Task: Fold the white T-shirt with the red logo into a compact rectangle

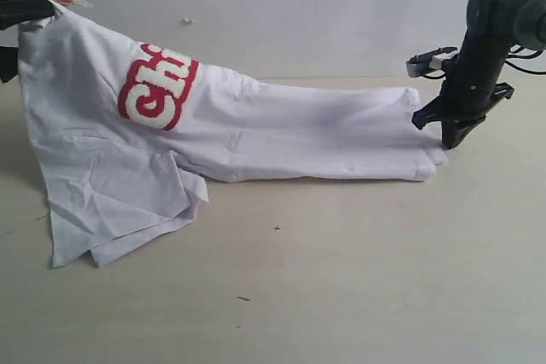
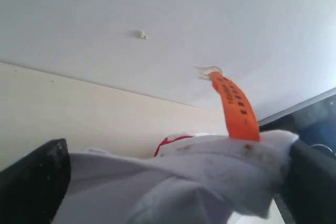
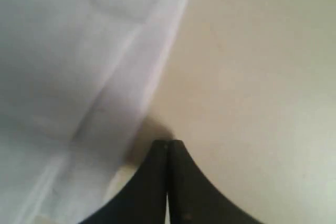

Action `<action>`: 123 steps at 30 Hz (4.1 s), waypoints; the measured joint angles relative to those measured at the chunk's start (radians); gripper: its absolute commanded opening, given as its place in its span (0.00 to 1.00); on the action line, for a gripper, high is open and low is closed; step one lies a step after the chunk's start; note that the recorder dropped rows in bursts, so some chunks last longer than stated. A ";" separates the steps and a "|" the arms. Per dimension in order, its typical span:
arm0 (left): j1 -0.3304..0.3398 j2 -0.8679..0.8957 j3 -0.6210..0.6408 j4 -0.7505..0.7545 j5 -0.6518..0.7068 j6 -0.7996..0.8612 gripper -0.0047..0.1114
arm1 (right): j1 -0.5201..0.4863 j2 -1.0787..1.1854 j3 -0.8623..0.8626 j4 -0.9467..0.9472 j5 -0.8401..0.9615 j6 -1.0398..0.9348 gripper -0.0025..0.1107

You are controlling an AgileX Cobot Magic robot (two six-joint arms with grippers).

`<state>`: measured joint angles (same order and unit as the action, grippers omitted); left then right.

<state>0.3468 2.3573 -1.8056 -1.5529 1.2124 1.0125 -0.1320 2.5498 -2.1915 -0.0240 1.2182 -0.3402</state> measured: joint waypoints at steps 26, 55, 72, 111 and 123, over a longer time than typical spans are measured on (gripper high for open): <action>0.019 0.000 0.000 0.123 0.002 -0.052 0.94 | 0.228 0.006 -0.068 0.287 -0.030 -0.073 0.02; 0.019 -0.015 0.000 0.138 0.002 -0.110 0.94 | 0.254 0.053 -0.078 0.072 -0.017 0.082 0.02; 0.019 -0.058 0.000 0.137 0.004 -0.183 0.94 | 0.216 0.054 -0.078 0.056 -0.017 0.082 0.02; -0.506 -0.047 0.014 1.032 0.010 0.287 0.94 | 0.202 -0.038 -0.064 0.024 0.003 0.038 0.02; -0.498 -0.049 0.012 0.975 0.010 0.063 0.94 | 0.202 -0.046 -0.064 0.024 0.007 0.018 0.02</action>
<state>-0.1510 2.3080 -1.7939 -0.5776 1.2221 1.0753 0.0702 2.5034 -2.2556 0.0000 1.2250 -0.3223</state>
